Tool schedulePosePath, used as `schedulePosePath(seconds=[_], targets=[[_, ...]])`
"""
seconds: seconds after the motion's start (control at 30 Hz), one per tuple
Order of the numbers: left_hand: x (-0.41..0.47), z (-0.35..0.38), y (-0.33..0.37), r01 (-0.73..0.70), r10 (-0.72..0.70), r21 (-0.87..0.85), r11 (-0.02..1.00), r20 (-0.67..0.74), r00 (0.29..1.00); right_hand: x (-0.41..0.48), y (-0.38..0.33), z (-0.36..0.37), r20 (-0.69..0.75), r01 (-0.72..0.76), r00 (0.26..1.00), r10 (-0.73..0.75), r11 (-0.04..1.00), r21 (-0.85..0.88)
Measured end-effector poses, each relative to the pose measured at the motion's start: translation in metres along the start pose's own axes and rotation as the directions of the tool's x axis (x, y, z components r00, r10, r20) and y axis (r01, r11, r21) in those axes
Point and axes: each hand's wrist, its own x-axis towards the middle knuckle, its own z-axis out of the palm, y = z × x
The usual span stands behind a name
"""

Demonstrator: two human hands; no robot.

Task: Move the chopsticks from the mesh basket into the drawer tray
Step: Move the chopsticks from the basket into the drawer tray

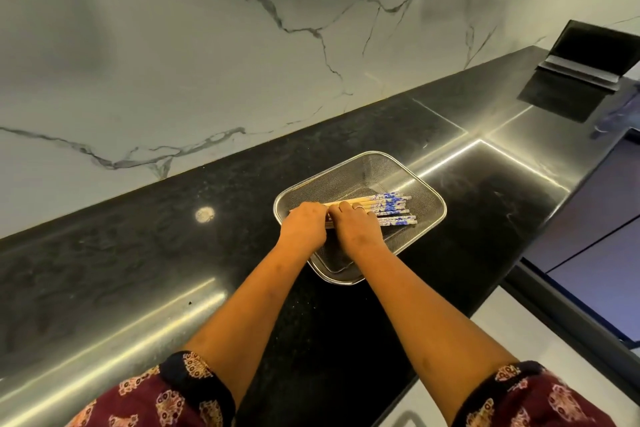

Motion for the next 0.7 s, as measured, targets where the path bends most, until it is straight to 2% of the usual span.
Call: schedulePosePath(seconds=[0.33,0.7], targets=[[-0.0058,-0.0006,-0.0007,-0.015,0.021,0.092,0.996,-0.072,0.997,-0.0053,-0.0004,0.0064,0.043,-0.001,0.999,0.003,0.999,-0.039],[-0.0057,-0.006,-0.0049,-0.022,0.029,0.085,0.996,-0.083,0.996,-0.0023,-0.002,0.0056,-0.036,0.016,0.999,-0.019,0.996,-0.087]])
